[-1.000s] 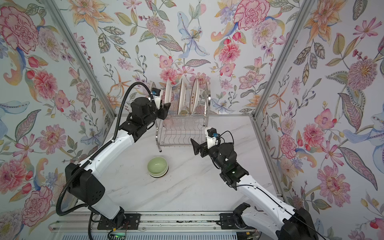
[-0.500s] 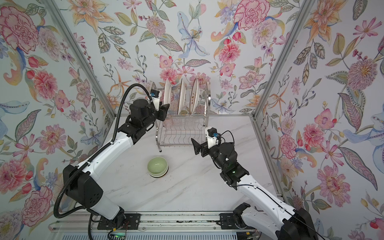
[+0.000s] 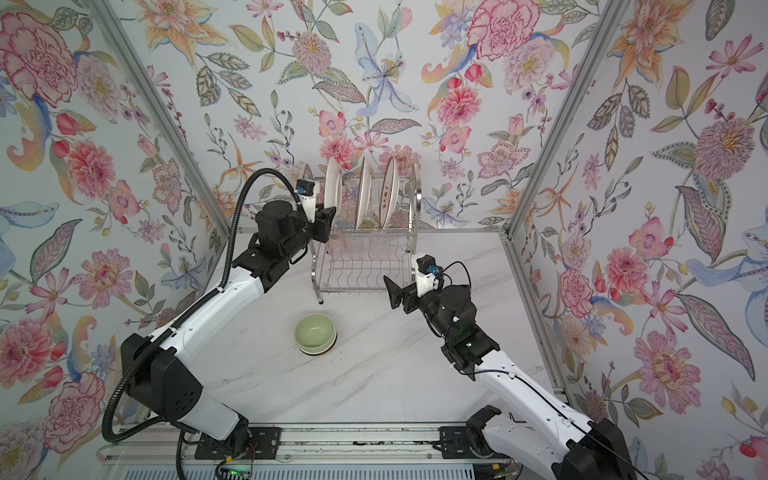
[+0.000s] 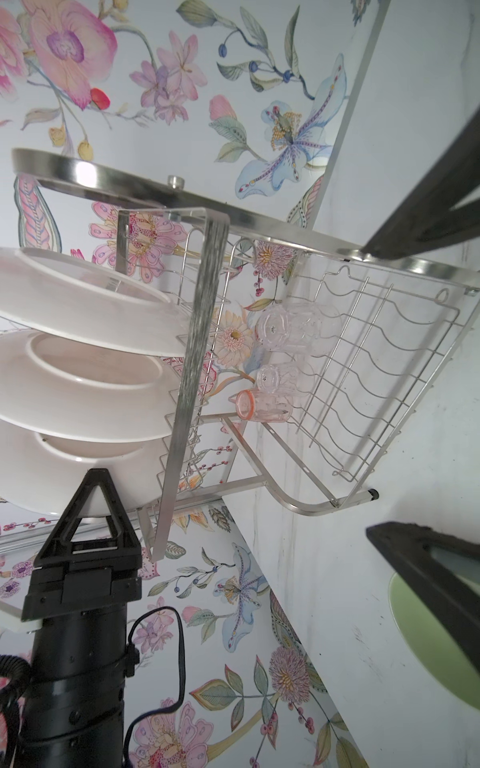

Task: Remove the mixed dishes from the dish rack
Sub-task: 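Close the left gripper on the rim of the nearest white plate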

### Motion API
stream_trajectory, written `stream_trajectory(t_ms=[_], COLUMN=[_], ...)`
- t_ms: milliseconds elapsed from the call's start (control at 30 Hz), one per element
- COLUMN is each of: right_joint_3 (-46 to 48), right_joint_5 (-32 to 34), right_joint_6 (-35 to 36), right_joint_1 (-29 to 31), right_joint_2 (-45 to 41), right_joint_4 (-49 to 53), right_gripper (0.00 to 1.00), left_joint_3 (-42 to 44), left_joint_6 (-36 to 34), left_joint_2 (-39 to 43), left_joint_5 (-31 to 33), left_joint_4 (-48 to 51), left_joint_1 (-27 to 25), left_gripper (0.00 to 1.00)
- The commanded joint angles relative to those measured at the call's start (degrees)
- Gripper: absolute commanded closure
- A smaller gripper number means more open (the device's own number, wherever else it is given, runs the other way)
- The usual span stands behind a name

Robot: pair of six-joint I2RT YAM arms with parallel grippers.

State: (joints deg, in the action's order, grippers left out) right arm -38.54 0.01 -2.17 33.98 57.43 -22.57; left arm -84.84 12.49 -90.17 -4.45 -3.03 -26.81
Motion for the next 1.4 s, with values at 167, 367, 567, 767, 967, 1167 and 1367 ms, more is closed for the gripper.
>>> stream_trajectory(t_ms=[167, 367, 567, 767, 967, 1167, 1367], right_joint_3=[-0.2, 0.0, 0.1, 0.2, 0.6, 0.8, 0.8], right_joint_5=[-0.8, -0.9, -0.8, -0.8, -0.7, -0.9, -0.9], right_joint_6=[0.9, 1.3, 1.4, 1.4, 1.5, 1.3, 1.3], right_joint_1=[-0.7, -0.8, -1.0, -1.1, -1.4, -1.5, -1.6], right_joint_2=[-0.8, -1.4, -1.8, -2.5, -2.8, -2.5, -2.7], right_joint_4=[0.2, 0.7, 0.9, 1.8, 1.7, 1.4, 1.6], right_gripper=[0.01, 0.01, 0.01, 0.01, 0.01, 0.01, 0.01], left_joint_3=[0.6, 0.8, -0.2, -0.8, -0.8, -0.2, 3.5], left_joint_6=[1.2, 1.2, 1.9, 2.4, 2.6, 3.1, 5.5], left_joint_2=[2.1, 1.6, -1.2, -2.7, -2.7, -2.0, -0.6], left_joint_5=[-0.2, -0.3, -0.4, -0.9, -1.2, -0.1, 1.3], left_joint_4=[-3.0, -3.1, -3.0, -3.2, -3.2, -3.4, -8.2], left_joint_1=[-0.2, -0.3, -0.3, -0.3, -0.3, -0.3, -0.3], left_gripper=[0.63, 0.57, 0.49, 0.55, 0.67, 0.71, 0.76])
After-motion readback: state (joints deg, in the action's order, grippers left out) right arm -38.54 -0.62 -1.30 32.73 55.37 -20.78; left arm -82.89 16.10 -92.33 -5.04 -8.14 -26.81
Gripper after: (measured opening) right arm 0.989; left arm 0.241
